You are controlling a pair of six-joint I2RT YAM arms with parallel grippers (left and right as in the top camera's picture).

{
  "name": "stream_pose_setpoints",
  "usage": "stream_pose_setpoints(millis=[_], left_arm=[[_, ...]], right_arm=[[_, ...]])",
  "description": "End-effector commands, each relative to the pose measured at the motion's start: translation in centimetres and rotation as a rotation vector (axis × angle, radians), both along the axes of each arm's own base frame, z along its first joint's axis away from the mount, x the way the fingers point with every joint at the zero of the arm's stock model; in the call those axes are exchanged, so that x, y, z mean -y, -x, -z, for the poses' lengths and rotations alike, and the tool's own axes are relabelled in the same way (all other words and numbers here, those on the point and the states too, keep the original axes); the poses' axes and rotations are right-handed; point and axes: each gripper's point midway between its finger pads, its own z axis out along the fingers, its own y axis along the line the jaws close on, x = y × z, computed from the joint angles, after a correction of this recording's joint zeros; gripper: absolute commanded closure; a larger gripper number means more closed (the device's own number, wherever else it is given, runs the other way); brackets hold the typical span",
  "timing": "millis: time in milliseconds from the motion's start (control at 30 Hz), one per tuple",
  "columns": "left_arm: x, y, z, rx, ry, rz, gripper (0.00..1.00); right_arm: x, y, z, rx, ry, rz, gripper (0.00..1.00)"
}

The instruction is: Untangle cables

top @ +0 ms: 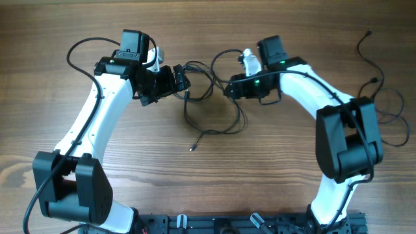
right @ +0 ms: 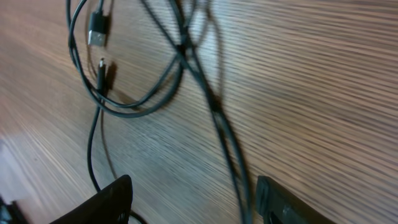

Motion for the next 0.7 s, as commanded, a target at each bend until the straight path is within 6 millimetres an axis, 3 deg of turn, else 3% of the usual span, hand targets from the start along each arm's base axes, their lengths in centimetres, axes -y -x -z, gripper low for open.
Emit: stream_pose_setpoints(millis=[0,200,433,667], left_arm=[[0.0,0.1,0.6,-0.006,-0.012,0.015,0.0],[0.0,0.1,0.6,-0.006,-0.012,0.015,0.0],[0.0,0.1,0.6,-0.006,-0.012,0.015,0.0],[0.0,0.1,0.6,-0.006,-0.012,0.014,0.0]], right_arm=[[-1.7,0.0,-0.7,0.074,0.028,-0.048,0.35],[-3.0,-0.5,-1.1,0.119,0.008,-0.064,0.35],[-3.2,-3.2,-1.9,0.247,0.014,-0.038,0.35],[-3.7,-4.4,-0.3,0.253,-0.005,-0.008,0.3]])
